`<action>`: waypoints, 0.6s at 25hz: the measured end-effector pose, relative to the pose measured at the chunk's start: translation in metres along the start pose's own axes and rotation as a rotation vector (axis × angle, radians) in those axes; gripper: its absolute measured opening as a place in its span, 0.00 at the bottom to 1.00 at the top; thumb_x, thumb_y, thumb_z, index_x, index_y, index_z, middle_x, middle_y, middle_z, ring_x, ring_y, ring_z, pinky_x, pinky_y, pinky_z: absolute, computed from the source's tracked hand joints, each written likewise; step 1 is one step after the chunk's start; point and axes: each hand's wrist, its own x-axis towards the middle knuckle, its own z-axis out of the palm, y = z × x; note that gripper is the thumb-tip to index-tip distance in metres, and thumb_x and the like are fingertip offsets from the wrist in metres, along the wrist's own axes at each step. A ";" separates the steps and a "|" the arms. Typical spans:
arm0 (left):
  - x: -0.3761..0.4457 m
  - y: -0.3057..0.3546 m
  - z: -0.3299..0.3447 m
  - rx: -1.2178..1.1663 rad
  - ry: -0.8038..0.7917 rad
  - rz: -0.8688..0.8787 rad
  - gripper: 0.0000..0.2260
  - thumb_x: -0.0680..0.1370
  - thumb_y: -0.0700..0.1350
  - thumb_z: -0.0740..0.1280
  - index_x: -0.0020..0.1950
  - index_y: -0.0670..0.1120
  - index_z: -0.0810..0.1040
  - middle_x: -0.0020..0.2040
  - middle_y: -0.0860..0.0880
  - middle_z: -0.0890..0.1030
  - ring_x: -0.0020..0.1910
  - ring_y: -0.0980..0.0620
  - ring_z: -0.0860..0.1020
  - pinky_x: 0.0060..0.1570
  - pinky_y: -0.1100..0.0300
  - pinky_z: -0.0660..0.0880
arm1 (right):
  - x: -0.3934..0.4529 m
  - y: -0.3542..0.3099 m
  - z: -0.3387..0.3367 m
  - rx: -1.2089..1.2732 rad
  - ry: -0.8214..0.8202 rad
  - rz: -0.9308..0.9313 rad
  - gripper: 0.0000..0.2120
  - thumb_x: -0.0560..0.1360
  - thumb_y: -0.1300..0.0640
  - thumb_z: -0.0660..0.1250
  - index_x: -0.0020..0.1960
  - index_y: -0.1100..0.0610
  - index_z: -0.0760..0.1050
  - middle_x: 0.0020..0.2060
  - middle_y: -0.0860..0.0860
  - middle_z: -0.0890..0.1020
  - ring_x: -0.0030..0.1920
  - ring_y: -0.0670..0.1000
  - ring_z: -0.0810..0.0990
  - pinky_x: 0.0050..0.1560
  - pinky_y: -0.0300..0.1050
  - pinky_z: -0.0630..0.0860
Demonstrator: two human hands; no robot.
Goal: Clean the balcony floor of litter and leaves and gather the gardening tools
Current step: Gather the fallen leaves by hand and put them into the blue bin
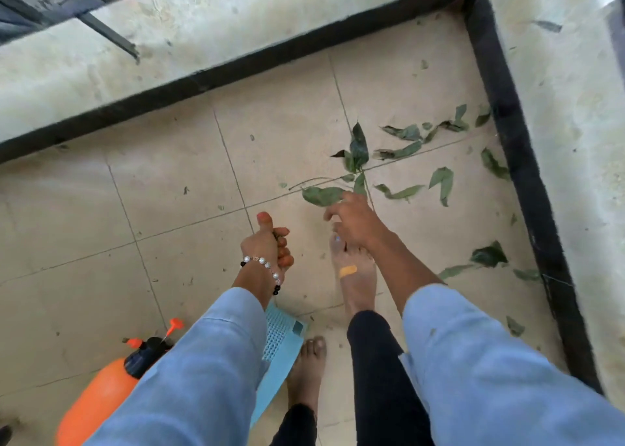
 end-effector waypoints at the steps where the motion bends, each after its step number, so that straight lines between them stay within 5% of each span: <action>1: 0.021 -0.002 0.004 0.006 0.037 -0.003 0.24 0.80 0.59 0.61 0.34 0.41 0.72 0.23 0.50 0.64 0.16 0.56 0.57 0.19 0.70 0.54 | 0.021 0.009 0.013 -0.159 -0.128 -0.028 0.19 0.77 0.64 0.62 0.64 0.49 0.75 0.73 0.57 0.61 0.73 0.60 0.58 0.69 0.51 0.63; 4: 0.078 -0.009 0.020 0.012 0.124 0.007 0.25 0.79 0.60 0.61 0.32 0.41 0.71 0.22 0.50 0.65 0.17 0.54 0.56 0.20 0.69 0.55 | 0.072 0.030 0.043 -0.477 -0.210 -0.112 0.24 0.77 0.61 0.62 0.70 0.47 0.66 0.78 0.51 0.44 0.76 0.61 0.43 0.72 0.65 0.51; 7: 0.105 -0.014 0.028 0.027 0.165 -0.006 0.28 0.79 0.63 0.59 0.33 0.40 0.72 0.26 0.48 0.65 0.19 0.54 0.57 0.21 0.68 0.56 | 0.090 0.039 0.053 -0.389 -0.080 -0.156 0.20 0.75 0.66 0.62 0.66 0.59 0.70 0.72 0.56 0.62 0.71 0.58 0.62 0.67 0.55 0.62; 9: 0.103 -0.013 0.037 0.036 0.126 -0.009 0.29 0.78 0.65 0.59 0.35 0.39 0.75 0.28 0.48 0.65 0.20 0.54 0.58 0.21 0.67 0.58 | 0.089 0.039 0.046 -0.024 0.058 -0.076 0.12 0.75 0.67 0.63 0.56 0.63 0.78 0.57 0.57 0.78 0.58 0.57 0.77 0.57 0.46 0.72; 11: 0.095 -0.008 0.050 0.044 0.048 -0.012 0.30 0.76 0.67 0.60 0.40 0.40 0.78 0.30 0.48 0.67 0.22 0.53 0.62 0.23 0.64 0.61 | 0.070 0.018 0.033 0.371 0.133 -0.010 0.09 0.75 0.67 0.66 0.53 0.61 0.80 0.50 0.55 0.83 0.50 0.52 0.81 0.51 0.39 0.75; 15: 0.091 0.008 0.076 0.073 0.007 -0.093 0.27 0.72 0.65 0.67 0.48 0.39 0.79 0.41 0.43 0.83 0.37 0.45 0.80 0.43 0.52 0.80 | 0.040 -0.013 0.002 0.468 -0.215 -0.216 0.14 0.76 0.66 0.62 0.60 0.57 0.74 0.50 0.55 0.83 0.49 0.54 0.81 0.49 0.46 0.78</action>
